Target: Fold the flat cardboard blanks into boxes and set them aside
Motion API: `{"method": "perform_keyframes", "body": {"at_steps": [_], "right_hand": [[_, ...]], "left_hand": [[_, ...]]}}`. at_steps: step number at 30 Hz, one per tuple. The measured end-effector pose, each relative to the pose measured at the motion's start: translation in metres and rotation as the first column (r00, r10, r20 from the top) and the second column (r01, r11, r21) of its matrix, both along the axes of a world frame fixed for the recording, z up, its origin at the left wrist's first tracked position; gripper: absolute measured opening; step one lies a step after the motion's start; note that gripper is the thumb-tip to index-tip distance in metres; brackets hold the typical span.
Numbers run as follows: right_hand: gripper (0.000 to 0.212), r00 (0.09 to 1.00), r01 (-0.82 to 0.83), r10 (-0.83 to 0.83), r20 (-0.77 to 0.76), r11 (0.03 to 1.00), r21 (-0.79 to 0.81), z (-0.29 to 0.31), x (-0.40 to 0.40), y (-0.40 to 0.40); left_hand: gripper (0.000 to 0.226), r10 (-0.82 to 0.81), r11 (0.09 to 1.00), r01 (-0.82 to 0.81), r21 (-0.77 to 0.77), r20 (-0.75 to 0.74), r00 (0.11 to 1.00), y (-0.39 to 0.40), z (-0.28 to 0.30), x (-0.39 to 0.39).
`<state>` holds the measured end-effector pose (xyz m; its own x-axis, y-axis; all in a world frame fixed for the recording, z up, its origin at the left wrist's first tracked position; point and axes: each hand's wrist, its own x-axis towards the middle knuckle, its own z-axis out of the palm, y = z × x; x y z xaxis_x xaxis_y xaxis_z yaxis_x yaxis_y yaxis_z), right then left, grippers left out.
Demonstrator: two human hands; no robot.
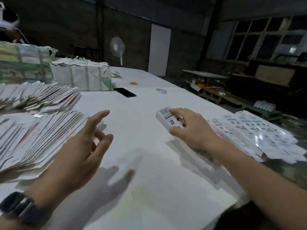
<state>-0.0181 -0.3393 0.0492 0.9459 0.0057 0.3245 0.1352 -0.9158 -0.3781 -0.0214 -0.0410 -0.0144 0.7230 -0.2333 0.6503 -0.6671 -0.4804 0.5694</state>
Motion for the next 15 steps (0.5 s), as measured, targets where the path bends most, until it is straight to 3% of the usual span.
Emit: {"method": "perform_keyframes", "body": {"at_steps": [4, 8, 10, 13, 15], "right_hand": [[0.06, 0.953, 0.273, -0.292, -0.084, 0.944, -0.183, 0.02, -0.003, -0.081], [0.054, 0.85, 0.426, -0.515, -0.111, 0.796, -0.431, 0.029, -0.004, -0.134], [0.048, 0.818, 0.44, -0.568, -0.087, 0.716, -0.541, 0.028, -0.006, -0.147], [0.016, 0.822, 0.444, -0.565, -0.076, 0.719, -0.535, 0.026, -0.003, -0.161], [0.013, 0.824, 0.443, -0.561, -0.083, 0.727, -0.524, 0.023, 0.0, -0.168]], "left_hand": [[0.054, 0.007, 0.997, -0.009, 0.081, 0.034, 0.999, 0.001, -0.003, 0.001], [0.056, 0.012, 0.999, -0.01, 0.05, -0.048, 0.999, 0.014, -0.017, 0.019], [0.07, -0.018, 0.999, 0.024, 0.042, -0.137, 0.99, 0.028, -0.029, 0.032], [0.078, -0.014, 0.999, 0.023, 0.044, -0.186, 0.982, 0.045, -0.042, 0.052], [0.078, -0.01, 0.999, 0.02, 0.048, -0.201, 0.979, 0.049, -0.047, 0.058]]}}
